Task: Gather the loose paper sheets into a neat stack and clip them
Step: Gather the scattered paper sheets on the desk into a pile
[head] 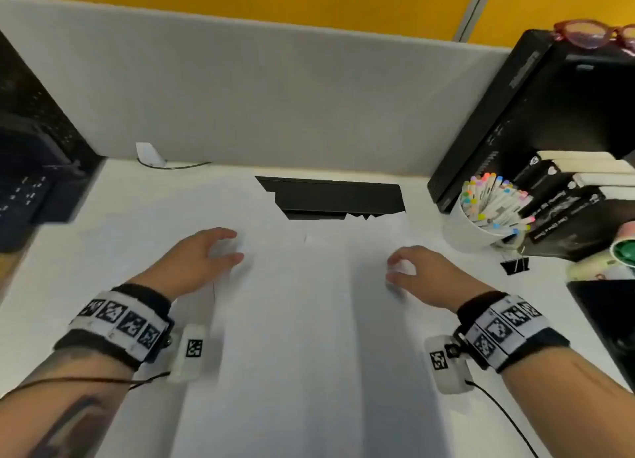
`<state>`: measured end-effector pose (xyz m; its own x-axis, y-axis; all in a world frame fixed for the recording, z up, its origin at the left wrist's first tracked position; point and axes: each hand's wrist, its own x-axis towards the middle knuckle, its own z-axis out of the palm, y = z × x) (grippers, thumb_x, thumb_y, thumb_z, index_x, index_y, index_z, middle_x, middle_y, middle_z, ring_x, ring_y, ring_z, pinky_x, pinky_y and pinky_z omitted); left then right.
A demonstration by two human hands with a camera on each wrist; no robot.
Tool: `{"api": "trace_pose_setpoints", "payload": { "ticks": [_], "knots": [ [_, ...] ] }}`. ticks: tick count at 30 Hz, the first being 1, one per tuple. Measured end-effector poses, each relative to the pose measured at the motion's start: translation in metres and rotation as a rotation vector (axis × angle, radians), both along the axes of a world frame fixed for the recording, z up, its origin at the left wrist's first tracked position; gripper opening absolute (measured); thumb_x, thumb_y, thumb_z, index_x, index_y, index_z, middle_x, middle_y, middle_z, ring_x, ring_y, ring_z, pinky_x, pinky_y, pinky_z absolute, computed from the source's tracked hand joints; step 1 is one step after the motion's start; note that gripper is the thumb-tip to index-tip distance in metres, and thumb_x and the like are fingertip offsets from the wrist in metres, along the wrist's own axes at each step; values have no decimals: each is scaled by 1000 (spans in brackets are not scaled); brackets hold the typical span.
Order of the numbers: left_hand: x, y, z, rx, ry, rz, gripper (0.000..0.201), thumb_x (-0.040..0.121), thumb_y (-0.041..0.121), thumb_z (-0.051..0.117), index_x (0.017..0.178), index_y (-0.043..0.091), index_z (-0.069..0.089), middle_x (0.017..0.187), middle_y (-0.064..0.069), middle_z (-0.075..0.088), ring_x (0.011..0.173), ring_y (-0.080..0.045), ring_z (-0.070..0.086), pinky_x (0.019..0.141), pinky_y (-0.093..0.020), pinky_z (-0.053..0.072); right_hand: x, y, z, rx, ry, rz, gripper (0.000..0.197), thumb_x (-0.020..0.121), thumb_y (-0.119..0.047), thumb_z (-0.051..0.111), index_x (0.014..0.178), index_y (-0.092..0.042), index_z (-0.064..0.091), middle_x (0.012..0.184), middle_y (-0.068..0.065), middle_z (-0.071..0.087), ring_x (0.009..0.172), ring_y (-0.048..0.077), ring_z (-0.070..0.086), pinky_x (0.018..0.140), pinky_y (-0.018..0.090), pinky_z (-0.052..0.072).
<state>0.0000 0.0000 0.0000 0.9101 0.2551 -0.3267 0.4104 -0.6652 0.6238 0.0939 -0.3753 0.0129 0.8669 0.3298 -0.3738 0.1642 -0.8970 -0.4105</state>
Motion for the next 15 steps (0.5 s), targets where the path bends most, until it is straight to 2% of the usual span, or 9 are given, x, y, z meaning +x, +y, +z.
{"api": "trace_pose_setpoints", "payload": {
  "ticks": [2, 4, 7, 9, 10, 12, 14, 15],
  "knots": [
    [11, -12, -9, 20, 39, -58, 69, 87, 53, 74, 148, 30, 50, 153, 2, 51, 140, -20, 48, 109, -34, 40, 4, 17, -7, -17, 11, 36, 32, 92, -42, 66, 121, -27, 62, 127, -3, 52, 117, 20, 53, 94, 29, 40],
    [21, -24, -11, 86, 114, -133, 93, 76, 63, 80, 153, 29, 41, 152, 1, 47, 138, -21, 49, 110, -35, 42, 4, 37, -7, -29, 1, 62, 40, 89, -46, 69, 123, -27, 60, 128, -2, 51, 114, 19, 54, 91, 30, 42],
    [22, -37, -17, 204, 204, -208, 125, 55, 73, 88, 158, 32, 30, 152, 0, 39, 141, -25, 43, 112, -41, 42, -8, 56, -11, -32, 10, 19, 58, 79, -52, 78, 123, -21, 57, 115, -2, 57, 97, 16, 60, 83, 29, 50],
    [11, -44, -16, 270, 219, -234, 133, 50, 71, 91, 159, 33, 25, 155, -1, 34, 145, -27, 37, 114, -45, 41, -24, 65, -13, -40, 69, -55, 65, 72, -55, 83, 116, -16, 56, 99, -1, 60, 83, 17, 65, 77, 30, 54],
    [4, -48, -17, 301, 217, -237, 135, 50, 69, 92, 160, 34, 23, 156, -2, 32, 147, -28, 34, 114, -47, 40, -35, 67, -15, -35, 101, -95, 68, 68, -56, 85, 112, -15, 55, 97, 0, 60, 81, 19, 67, 78, 32, 56],
    [-13, -52, -21, 367, 193, -234, 138, 50, 64, 95, 161, 32, 21, 157, -3, 30, 149, -29, 30, 114, -49, 41, -54, 71, -19, 12, 129, -144, 75, 58, -56, 90, 109, -13, 55, 100, 3, 61, 86, 22, 68, 82, 38, 60],
    [-30, -55, -26, 399, 151, -213, 137, 50, 62, 96, 161, 27, 23, 156, -6, 31, 148, -31, 32, 114, -49, 42, -75, 74, -19, 81, 134, -182, 73, 57, -46, 94, 109, -12, 56, 100, 5, 62, 89, 24, 67, 84, 42, 61],
    [-38, -55, -28, 381, 128, -197, 136, 51, 60, 96, 161, 25, 25, 155, -7, 33, 146, -31, 35, 113, -48, 42, -86, 76, -18, 102, 131, -196, 70, 58, -41, 95, 108, -12, 56, 97, 4, 61, 87, 23, 66, 82, 40, 61]
  ]
}}
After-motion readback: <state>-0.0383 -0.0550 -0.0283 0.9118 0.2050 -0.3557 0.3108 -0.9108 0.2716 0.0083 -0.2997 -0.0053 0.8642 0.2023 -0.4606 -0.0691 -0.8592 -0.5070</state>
